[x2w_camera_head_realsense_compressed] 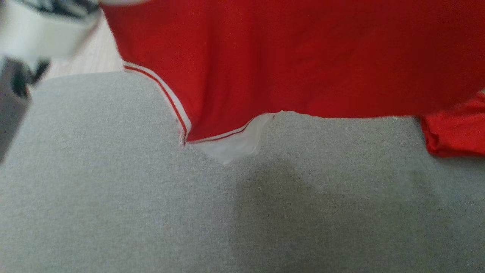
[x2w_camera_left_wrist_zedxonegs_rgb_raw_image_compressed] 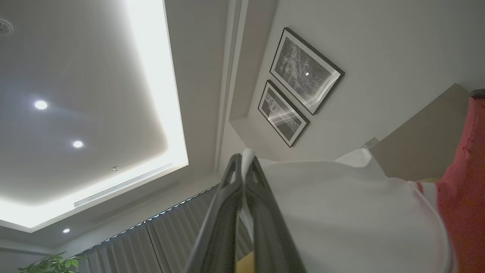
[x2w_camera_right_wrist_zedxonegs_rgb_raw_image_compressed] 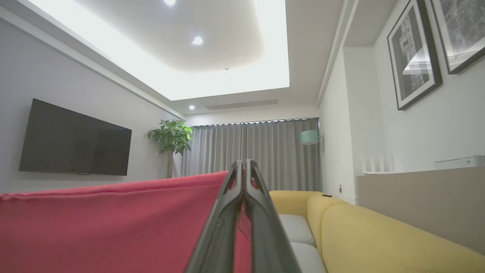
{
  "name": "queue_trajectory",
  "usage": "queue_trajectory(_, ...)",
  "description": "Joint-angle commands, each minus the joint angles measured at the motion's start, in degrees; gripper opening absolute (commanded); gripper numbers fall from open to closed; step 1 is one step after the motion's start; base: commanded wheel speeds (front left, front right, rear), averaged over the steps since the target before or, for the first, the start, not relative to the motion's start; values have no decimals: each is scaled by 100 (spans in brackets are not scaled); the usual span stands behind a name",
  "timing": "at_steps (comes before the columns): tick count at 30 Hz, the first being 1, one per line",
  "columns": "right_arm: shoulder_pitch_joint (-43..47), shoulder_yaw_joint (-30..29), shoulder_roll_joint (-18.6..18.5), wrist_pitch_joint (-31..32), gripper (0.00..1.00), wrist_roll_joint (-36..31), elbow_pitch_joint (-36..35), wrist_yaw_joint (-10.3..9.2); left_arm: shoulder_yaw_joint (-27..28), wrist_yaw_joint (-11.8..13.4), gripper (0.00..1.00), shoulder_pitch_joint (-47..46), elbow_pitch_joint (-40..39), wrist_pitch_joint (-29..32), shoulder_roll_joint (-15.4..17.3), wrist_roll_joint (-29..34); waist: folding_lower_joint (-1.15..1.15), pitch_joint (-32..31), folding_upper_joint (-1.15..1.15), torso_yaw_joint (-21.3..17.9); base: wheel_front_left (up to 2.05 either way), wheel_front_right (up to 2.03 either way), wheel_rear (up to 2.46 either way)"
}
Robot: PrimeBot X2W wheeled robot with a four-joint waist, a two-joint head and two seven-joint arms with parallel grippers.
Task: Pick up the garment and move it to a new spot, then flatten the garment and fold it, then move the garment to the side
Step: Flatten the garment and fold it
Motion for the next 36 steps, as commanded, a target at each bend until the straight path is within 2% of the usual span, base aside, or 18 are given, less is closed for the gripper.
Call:
queue_trajectory(1, -413, -5, 5, 154, 0, -127, -55, -4, 378, -68, 0, -593, 128, 111, 102, -118, 1, 55, 0, -24, 0, 0, 0)
queue_trajectory(4, -769, 92, 125, 287, 0, -247, 123, -4, 400, -193, 0, -895, 412, 203, -15, -236, 1, 160, 0, -31, 0, 0, 0)
queue_trajectory(6, -1162, 267, 255, 404, 0, -388, 366, -4, 355, -499, 0, -1201, 703, 227, -159, -404, 1, 318, 0, -27, 0, 0, 0)
queue_trajectory(11, -2156, 726, 612, 470, 0, -754, 1073, -4, 310, -864, 0, -1939, 1638, 76, -495, -608, 1, 954, 0, 66, 0, 0, 0)
queue_trajectory(15, -2955, 1006, 816, 359, 0, -1095, 1676, -4, 186, -949, 0, -2547, 2446, -119, -676, -409, 1, 1582, 0, 179, 0, 0, 0)
queue_trajectory(21, -4028, 1175, 1054, -116, 0, -1378, 2330, -4, 223, -928, 0, -3581, 3341, -381, -950, -11, 1, 2355, 0, 309, 0, 0, 0)
queue_trajectory(27, -4612, 1319, 992, -611, 0, -1561, 2757, -4, 460, -965, 0, -4070, 3295, -432, -1048, 324, 1, 2755, 0, 421, 0, 0, 0)
queue_trajectory(32, -4636, 1462, 810, -742, 0, -1524, 2905, -4, 633, -1048, 0, -3646, 3043, -434, -1020, 290, 1, 3023, 0, 527, 0, 0, 0)
queue_trajectory(36, -4419, 1541, 663, -801, 0, -1408, 2961, -4, 628, -1079, 0, -2966, 2787, -435, -969, 200, 1, 3219, 0, 618, 0, 0, 0)
